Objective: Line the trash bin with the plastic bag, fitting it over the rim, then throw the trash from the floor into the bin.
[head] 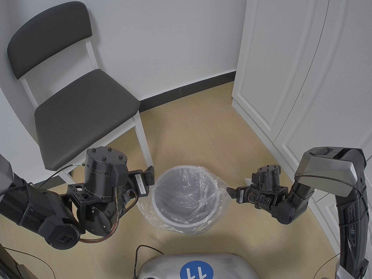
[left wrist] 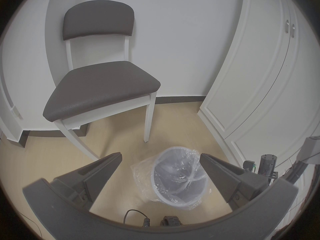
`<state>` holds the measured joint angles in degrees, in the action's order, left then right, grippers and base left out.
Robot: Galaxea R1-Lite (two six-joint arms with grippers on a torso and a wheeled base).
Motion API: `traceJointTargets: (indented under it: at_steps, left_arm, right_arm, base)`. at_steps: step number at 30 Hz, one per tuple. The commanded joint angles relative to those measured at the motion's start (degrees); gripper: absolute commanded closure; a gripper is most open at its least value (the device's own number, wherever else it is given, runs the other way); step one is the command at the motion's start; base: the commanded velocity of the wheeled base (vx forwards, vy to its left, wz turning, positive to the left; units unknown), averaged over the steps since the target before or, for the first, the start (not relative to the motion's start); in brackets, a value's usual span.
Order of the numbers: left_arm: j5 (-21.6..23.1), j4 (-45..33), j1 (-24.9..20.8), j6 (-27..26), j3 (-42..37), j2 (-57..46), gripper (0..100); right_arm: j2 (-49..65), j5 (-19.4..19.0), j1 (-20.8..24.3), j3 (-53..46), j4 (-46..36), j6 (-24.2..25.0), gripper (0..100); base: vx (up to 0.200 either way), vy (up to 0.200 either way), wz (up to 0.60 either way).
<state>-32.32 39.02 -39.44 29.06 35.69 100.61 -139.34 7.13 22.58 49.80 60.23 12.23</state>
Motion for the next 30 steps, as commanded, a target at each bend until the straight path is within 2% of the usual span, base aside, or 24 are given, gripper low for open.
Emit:
traceJointTargets:
  at_steps: [1, 5, 6, 9, 19, 30]
  left_arm:
    - [0.0, 0.0, 0.0, 0.0, 0.0, -0.1, 0]
    - [0.0, 0.0, 0.1, -0.1, 0.0, -0.3, 0]
    - [0.0, 0.0, 0.0, -0.1, 0.0, -0.4, 0]
    - [0.0, 0.0, 0.0, -0.1, 0.0, -0.4, 0]
    - [0.0, 0.0, 0.1, -0.1, 0.0, -0.9, 0]
    - [0.0, 0.1, 0.1, -0.1, 0.0, -0.9, 0]
  right_arm:
    - [-0.2, -1.1, 1.5, -0.1, 1.1, 1.8, 0]
    - [1.2, -2.5, 1.8, -0.6, 1.2, 2.9, 0]
    - [2.1, -4.1, 1.9, -1.2, 0.6, 3.8, 0]
    - [1.8, -5.7, 1.4, -2.2, 0.4, 4.0, 0]
    - [0.6, -5.3, -0.9, 1.4, 1.5, 4.7, 0]
    - [-5.4, -4.5, -1.6, 5.7, 0.8, 5.9, 0]
  base:
    - [0.0, 0.0, 0.0]
    - [0.0, 0.0, 0.0]
    - [0.0, 0.0, 0.0]
    - [0.0, 0.0, 0.0]
    - [0.0, 0.0, 0.0]
    - [0.0, 0.0, 0.0]
